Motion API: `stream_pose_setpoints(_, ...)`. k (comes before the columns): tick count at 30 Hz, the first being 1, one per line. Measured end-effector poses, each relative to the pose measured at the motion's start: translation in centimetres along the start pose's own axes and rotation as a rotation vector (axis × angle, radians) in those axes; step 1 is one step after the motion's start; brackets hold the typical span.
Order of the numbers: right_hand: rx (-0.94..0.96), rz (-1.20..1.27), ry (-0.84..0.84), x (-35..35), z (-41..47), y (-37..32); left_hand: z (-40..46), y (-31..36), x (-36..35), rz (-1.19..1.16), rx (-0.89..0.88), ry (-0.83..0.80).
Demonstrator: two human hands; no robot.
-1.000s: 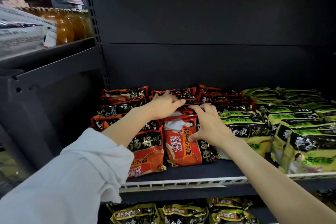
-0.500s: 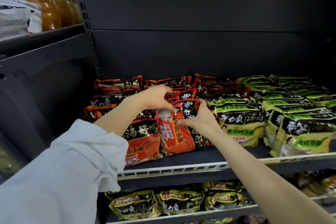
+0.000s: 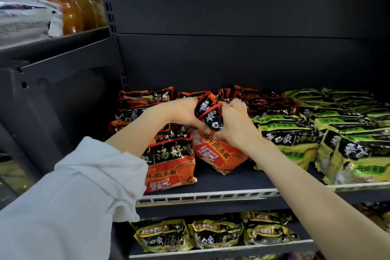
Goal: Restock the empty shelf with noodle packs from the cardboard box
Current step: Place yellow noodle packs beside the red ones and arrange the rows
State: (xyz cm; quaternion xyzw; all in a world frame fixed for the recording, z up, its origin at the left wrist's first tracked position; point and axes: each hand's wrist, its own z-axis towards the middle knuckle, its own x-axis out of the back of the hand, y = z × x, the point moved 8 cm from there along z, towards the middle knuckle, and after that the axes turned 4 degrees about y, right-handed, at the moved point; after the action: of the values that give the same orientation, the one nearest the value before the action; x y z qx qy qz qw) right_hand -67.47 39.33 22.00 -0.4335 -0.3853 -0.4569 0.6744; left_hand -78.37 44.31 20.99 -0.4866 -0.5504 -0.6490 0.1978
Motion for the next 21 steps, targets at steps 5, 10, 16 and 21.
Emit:
stream_pose_setpoints(5,0.146,-0.23,-0.085,-0.9,0.6,-1.9,-1.6,1.5,1.0,0.146,-0.147,0.243)
stream_pose_setpoints(10,0.169,-0.237,-0.172,-2.5,0.0,-1.1,-1.0,-0.5,-0.8,0.321,0.006,0.139)
stream_pose_setpoints(16,0.169,-0.238,-0.087,-2.6,-0.2,0.4,-0.7,-0.9,-0.8,0.278,0.018,0.143)
stream_pose_setpoints(21,0.204,-0.093,-0.265,-3.0,0.8,1.1,-0.3,-0.5,-0.9,0.346,0.06,0.155)
